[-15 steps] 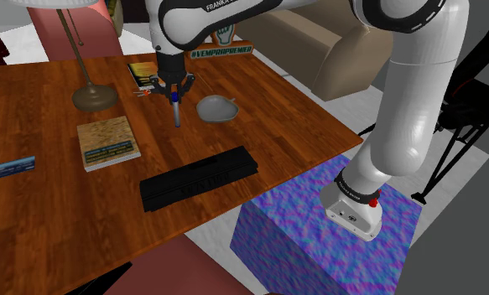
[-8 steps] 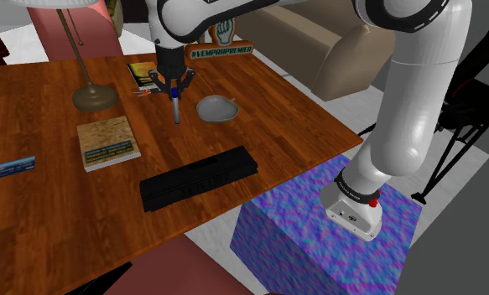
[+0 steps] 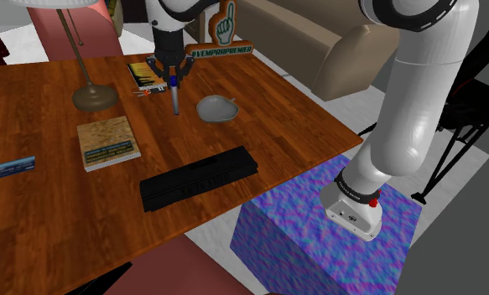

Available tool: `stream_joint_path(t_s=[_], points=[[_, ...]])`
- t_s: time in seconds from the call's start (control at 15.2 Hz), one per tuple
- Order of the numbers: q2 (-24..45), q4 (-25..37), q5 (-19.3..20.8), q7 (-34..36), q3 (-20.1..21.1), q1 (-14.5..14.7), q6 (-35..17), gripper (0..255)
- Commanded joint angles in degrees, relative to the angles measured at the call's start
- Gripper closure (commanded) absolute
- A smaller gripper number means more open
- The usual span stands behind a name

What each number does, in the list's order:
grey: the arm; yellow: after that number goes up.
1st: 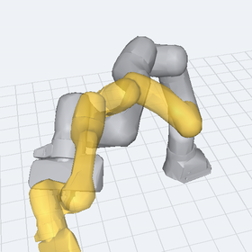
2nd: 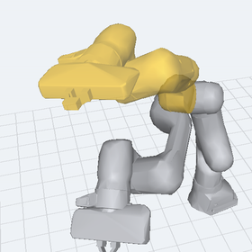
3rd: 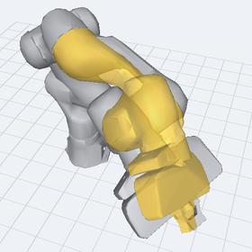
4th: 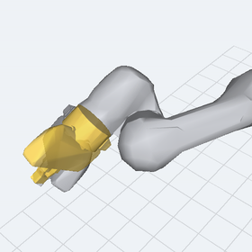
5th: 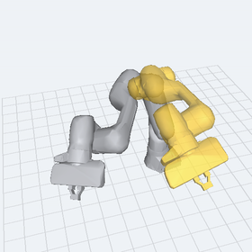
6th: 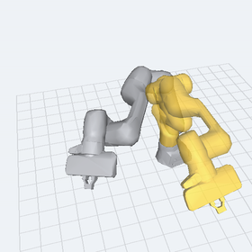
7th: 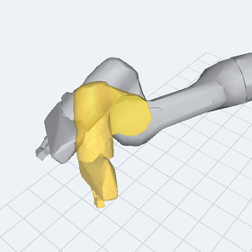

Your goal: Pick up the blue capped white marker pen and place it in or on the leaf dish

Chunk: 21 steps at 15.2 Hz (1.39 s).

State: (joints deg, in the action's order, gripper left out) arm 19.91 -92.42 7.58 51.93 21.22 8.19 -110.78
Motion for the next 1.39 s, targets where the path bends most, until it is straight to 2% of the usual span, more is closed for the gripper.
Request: stream_joint_path(t_s=[0.0, 0.73, 1.32], points=[[-0.26, 1.19, -0.15, -0.14, 0.06, 0.0, 1.46, 255], [-1.05, 7.85, -0.62, -0.54, 0.33, 0.28, 8.83, 255], [-15.37, -5.23, -6.09, -11.95, -2.77, -7.88, 8.98, 255]])
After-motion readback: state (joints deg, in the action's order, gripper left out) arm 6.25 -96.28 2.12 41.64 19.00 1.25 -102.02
